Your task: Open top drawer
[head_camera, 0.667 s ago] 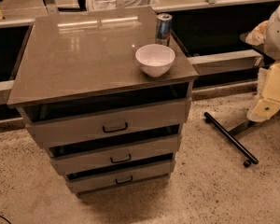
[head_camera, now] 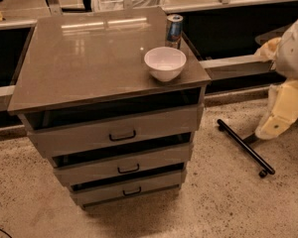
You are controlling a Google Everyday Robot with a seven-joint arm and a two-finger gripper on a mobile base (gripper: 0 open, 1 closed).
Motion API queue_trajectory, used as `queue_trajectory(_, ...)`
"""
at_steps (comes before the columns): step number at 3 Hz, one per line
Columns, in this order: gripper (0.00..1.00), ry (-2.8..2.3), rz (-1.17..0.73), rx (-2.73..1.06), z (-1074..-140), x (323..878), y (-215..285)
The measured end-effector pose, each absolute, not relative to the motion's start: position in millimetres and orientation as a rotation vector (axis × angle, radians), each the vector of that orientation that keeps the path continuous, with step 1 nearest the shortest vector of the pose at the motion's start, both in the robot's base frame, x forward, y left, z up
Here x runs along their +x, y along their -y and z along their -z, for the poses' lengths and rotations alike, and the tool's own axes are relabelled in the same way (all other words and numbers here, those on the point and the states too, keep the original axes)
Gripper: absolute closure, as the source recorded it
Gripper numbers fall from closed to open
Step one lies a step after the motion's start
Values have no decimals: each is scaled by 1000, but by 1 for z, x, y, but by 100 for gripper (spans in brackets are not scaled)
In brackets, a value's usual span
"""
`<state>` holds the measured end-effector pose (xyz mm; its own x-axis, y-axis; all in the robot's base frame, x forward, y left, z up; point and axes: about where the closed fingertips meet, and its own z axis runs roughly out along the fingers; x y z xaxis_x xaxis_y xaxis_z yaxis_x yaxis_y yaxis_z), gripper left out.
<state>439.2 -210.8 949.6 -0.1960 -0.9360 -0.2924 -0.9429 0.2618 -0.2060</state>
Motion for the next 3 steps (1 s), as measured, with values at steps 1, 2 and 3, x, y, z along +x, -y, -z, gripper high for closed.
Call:
queue_trajectory(1, 0, -2070, -304, -1716, -861, 431, 194)
queue_trajectory(2, 0, -1930, -527, -1841, -792, 406, 163)
queue_trajectory(3, 0, -1880, -538, -1895, -783, 402, 160)
